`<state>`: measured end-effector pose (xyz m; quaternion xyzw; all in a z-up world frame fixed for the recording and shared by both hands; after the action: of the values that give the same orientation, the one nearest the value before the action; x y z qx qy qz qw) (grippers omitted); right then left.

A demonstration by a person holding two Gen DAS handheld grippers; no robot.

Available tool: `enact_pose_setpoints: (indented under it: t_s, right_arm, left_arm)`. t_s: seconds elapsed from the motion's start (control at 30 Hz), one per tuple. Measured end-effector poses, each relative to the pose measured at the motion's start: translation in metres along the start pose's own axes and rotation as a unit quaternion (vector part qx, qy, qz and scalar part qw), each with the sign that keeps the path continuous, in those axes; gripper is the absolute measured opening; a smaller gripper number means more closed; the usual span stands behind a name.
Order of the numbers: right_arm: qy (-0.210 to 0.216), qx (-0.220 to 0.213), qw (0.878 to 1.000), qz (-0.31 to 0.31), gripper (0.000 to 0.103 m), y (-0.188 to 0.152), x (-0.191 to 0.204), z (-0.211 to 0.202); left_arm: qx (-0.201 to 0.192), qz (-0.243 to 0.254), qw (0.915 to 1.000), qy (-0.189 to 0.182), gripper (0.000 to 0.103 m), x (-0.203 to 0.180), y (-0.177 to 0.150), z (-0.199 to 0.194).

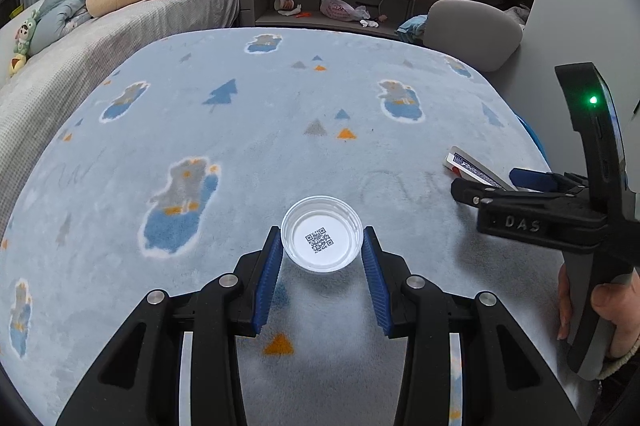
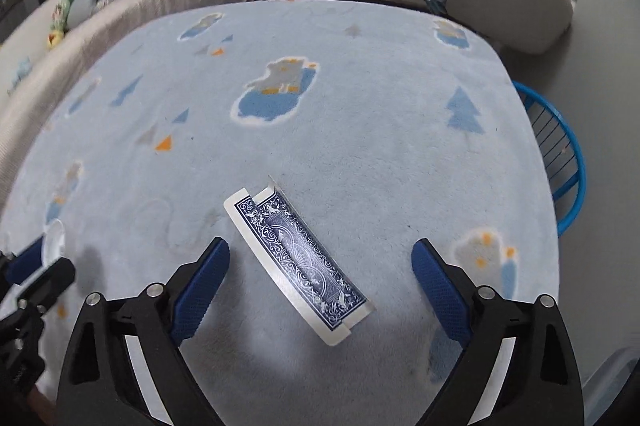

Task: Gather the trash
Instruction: 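Hold the bottle cap with the left tool while the right tool grasps the blue card box, then carry the cap with the left tool while the right tool carries the card box over the basket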

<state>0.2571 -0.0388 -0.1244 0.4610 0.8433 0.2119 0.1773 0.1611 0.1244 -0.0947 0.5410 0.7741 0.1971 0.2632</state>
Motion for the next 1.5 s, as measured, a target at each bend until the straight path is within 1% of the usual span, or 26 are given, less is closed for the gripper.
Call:
enact_pose_setpoints:
  t_s: [0.03, 0.1, 0.13, 0.17, 0.2, 0.23, 0.27, 0.3, 0.33, 0.4, 0.47, 0.67, 0.83, 0.97, 1.2, 1.33, 1.5]
  right_arm:
    - [0.000, -0.004, 1.000, -0.006, 0.084, 0.000, 0.001, -0.001]
    - [0.003, -0.012, 1.000, -0.015, 0.069, -0.001, 0.004, -0.005]
    - [0.007, -0.016, 1.000, -0.019, 0.065, -0.001, 0.006, -0.007]
    - [0.012, -0.020, 1.000, -0.022, 0.055, -0.002, 0.007, -0.009]
    - [0.012, -0.021, 0.999, -0.023, 0.043, -0.001, 0.009, -0.010]
    - [0.016, -0.021, 0.999, -0.023, 0.036, -0.002, 0.010, -0.012]
    - [0.020, -0.021, 0.999, -0.021, 0.026, -0.001, 0.011, -0.012]
    - [0.028, -0.021, 0.999, -0.015, 0.022, -0.002, 0.011, -0.014]
    - [0.038, -0.020, 0.999, -0.006, 0.020, -0.003, 0.011, -0.015]
    - [0.057, -0.021, 0.998, 0.011, 0.018, -0.005, 0.011, -0.018]
    - [0.065, -0.023, 0.997, 0.023, 0.017, -0.008, 0.012, -0.023]
    - [0.065, -0.031, 0.996, 0.044, 0.017, -0.025, 0.015, -0.048]
    - [0.061, -0.037, 0.995, 0.069, 0.017, -0.049, 0.010, -0.079]
    - [0.047, -0.044, 0.994, 0.087, 0.017, -0.073, 0.002, -0.107]
    - [0.026, -0.055, 0.990, 0.130, 0.017, -0.119, -0.023, -0.148]
    - [0.010, -0.067, 0.985, 0.157, 0.017, -0.142, -0.041, -0.175]
    - [-0.012, -0.077, 0.978, 0.196, 0.017, -0.178, -0.066, -0.200]
  left_arm:
    - [0.002, 0.000, 1.0000, 0.000, 0.039, 0.000, 0.000, 0.001]
    - [0.003, -0.001, 1.0000, -0.001, 0.039, 0.000, -0.001, 0.001]
    - [0.003, -0.001, 1.0000, 0.000, 0.039, 0.000, 0.000, 0.001]
    - [0.002, -0.001, 1.0000, 0.000, 0.039, 0.000, 0.000, 0.001]
    - [0.001, -0.002, 1.0000, -0.001, 0.039, 0.001, 0.000, 0.000]
    - [0.000, -0.003, 1.0000, -0.002, 0.039, 0.001, 0.001, -0.001]
    - [-0.002, -0.004, 1.0000, -0.002, 0.039, 0.001, 0.001, -0.002]
    - [-0.003, -0.005, 1.0000, -0.003, 0.039, 0.002, 0.001, -0.004]
    - [-0.004, -0.005, 1.0000, -0.004, 0.039, 0.002, 0.002, -0.006]
    - [-0.007, -0.005, 1.0000, -0.004, 0.039, 0.002, 0.002, -0.009]
    - [-0.010, -0.005, 0.9999, -0.004, 0.039, 0.003, 0.003, -0.014]
    - [-0.020, -0.006, 0.9998, -0.005, 0.039, 0.004, 0.004, -0.033]
    - [-0.031, 0.004, 0.9994, -0.016, 0.039, -0.007, 0.001, -0.054]
    - [-0.037, 0.024, 0.9985, -0.033, 0.039, -0.026, -0.006, -0.073]
    - [-0.028, 0.060, 0.9958, -0.064, 0.039, -0.064, -0.031, -0.096]
    - [-0.012, 0.079, 0.9925, -0.093, 0.039, -0.089, -0.048, -0.108]
    - [-0.004, 0.115, 0.9870, -0.112, 0.039, -0.122, -0.071, -0.118]
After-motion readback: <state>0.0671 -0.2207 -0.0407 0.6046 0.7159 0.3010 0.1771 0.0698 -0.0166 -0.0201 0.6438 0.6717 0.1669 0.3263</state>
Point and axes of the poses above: each gripper's, at about its wrist camera, not at the fingertips, and z roughly the way its jaws point, x to its left, y to its top, the point moved 2 cm from there along z, roughly the way its jaws point, and after that the axes turned 11 degrees about -z, right-handed, at the moved point
